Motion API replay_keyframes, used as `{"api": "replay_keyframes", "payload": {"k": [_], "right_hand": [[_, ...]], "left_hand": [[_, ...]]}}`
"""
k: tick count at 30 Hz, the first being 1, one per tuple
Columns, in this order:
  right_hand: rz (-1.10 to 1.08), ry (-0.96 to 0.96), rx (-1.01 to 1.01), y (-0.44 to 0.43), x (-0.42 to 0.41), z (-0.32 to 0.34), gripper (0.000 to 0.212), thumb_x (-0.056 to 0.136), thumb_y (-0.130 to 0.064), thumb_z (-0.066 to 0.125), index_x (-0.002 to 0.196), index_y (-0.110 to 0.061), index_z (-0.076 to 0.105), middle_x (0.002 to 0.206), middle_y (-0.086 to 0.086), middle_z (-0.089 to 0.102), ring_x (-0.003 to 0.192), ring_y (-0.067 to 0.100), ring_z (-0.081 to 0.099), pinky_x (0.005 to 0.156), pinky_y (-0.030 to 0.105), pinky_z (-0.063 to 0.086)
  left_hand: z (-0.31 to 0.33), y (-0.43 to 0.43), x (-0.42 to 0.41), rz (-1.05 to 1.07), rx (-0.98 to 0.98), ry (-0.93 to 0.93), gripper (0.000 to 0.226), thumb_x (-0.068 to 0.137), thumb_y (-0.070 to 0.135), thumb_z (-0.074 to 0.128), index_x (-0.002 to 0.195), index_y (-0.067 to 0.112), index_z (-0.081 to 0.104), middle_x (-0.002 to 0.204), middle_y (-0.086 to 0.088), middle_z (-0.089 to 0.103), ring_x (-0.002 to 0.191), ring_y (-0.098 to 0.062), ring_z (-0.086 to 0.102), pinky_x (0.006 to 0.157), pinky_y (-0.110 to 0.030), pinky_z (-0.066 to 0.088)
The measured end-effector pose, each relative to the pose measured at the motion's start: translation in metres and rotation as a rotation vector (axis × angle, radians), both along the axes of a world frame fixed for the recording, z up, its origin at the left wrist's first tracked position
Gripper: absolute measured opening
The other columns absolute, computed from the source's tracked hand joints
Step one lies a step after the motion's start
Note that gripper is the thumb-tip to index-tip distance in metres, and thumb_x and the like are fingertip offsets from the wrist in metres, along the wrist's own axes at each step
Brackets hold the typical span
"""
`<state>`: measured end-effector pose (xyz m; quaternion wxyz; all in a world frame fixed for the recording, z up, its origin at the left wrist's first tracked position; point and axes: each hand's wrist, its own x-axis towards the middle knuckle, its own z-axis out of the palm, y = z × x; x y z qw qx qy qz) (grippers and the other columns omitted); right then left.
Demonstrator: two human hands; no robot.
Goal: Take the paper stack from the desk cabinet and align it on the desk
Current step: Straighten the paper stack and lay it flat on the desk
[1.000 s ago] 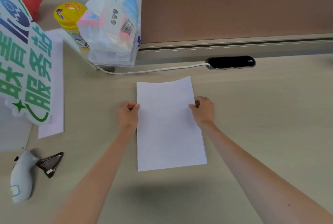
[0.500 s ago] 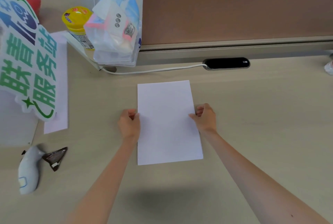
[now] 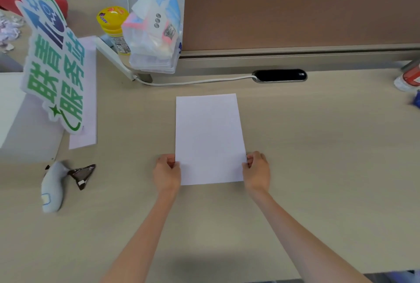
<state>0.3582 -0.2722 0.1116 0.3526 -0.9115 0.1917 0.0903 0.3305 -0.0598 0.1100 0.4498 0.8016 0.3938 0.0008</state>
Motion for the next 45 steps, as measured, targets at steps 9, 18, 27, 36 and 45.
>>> {"api": "replay_keyframes", "payload": {"k": [9,18,27,36,45], "right_hand": [[0.100,0.008,-0.096,0.003,-0.015,0.005,0.014,0.086,0.001,0.050,0.096,0.000,0.060,0.106,0.013,0.054,0.078,0.026,0.050,0.066,0.028,0.034],[0.393,0.067,-0.301,0.005,-0.033,0.013,0.063,0.089,-0.020,0.057,0.143,-0.006,0.028,0.134,0.012,0.045,0.123,0.031,0.046,0.086,0.042,0.049],[0.540,0.087,-0.472,0.008,-0.044,0.014,0.069,0.089,-0.006,0.054,0.147,0.000,0.017,0.140,0.017,0.043,0.131,0.030,0.039,0.088,0.036,0.049],[0.507,0.078,-0.434,0.006,-0.041,0.014,0.055,0.085,-0.009,0.060,0.135,-0.001,0.038,0.125,0.015,0.054,0.121,0.031,0.047,0.081,0.038,0.050],[0.531,-0.115,-0.375,0.019,-0.017,0.031,0.051,0.086,-0.025,0.052,0.130,-0.001,0.045,0.137,0.017,0.047,0.122,0.035,0.047,0.099,0.041,0.039]], "left_hand": [[0.012,-0.011,-0.018,-0.096,0.002,0.011,0.038,0.075,0.011,0.070,0.112,0.010,0.061,0.110,-0.005,0.065,0.093,-0.022,0.064,0.079,-0.029,0.048],[0.011,-0.011,-0.039,-0.482,0.200,0.090,0.081,0.069,0.008,0.071,0.139,0.016,0.031,0.128,-0.008,0.043,0.119,-0.031,0.044,0.090,-0.045,0.047],[0.013,-0.019,-0.046,-0.524,0.431,0.180,0.065,0.075,0.006,0.071,0.131,0.002,0.038,0.115,-0.018,0.052,0.105,-0.037,0.051,0.077,-0.043,0.047],[0.012,-0.017,-0.043,-0.545,0.463,0.219,0.067,0.078,0.013,0.071,0.135,0.007,0.036,0.122,-0.016,0.050,0.109,-0.034,0.050,0.080,-0.040,0.046],[0.029,-0.023,-0.018,-0.572,0.525,0.043,0.057,0.080,0.029,0.070,0.129,0.011,0.048,0.127,-0.012,0.050,0.115,-0.033,0.050,0.091,-0.040,0.041]]}}
